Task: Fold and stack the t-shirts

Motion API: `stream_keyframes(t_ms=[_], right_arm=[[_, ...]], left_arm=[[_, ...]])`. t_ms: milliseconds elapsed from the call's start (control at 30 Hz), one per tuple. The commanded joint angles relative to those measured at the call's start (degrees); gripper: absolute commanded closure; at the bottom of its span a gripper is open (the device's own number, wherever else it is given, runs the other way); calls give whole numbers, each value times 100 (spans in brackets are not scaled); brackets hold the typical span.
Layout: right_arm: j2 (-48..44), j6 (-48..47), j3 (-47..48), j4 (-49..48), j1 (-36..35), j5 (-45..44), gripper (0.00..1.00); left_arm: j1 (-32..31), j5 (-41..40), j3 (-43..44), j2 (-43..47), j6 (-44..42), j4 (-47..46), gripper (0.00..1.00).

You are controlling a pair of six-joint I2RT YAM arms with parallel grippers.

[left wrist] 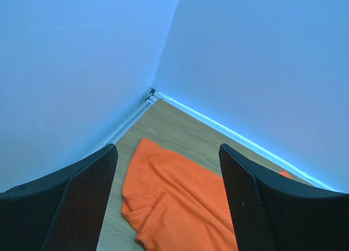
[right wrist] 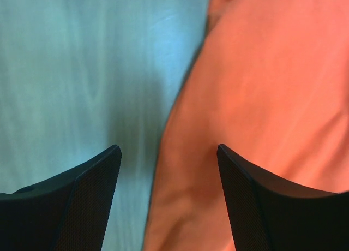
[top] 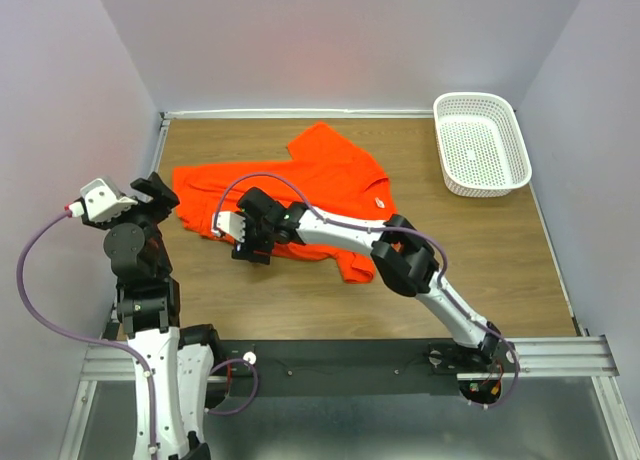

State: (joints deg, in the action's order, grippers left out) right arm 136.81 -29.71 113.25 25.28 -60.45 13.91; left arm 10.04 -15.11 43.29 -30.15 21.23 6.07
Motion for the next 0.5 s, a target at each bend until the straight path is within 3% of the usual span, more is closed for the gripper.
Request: stream_keyframes(t_ms=[0, 100, 200, 300, 400, 467], right_arm=[[407, 132, 399, -49, -64, -601, 22], [644, 255, 689, -67, -73, -548, 23], [987, 317, 996, -67, -64, -635, 30], [1233, 379, 1147, -58, -64, -653, 44], [1164, 510, 946, -49, -73, -390, 74], [997, 537, 708, -58, -99, -188, 85]], left_arm=[[6, -352, -119, 106, 39, -26, 16], [-2, -194, -119, 62, 30, -53, 17], [-2, -167, -92, -8, 12, -53, 17], [-2, -150, -84, 27, 4, -26, 17], [-2, -159, -110, 132, 4, -44, 17], [-2, -159, -119, 150, 12, -61, 17]])
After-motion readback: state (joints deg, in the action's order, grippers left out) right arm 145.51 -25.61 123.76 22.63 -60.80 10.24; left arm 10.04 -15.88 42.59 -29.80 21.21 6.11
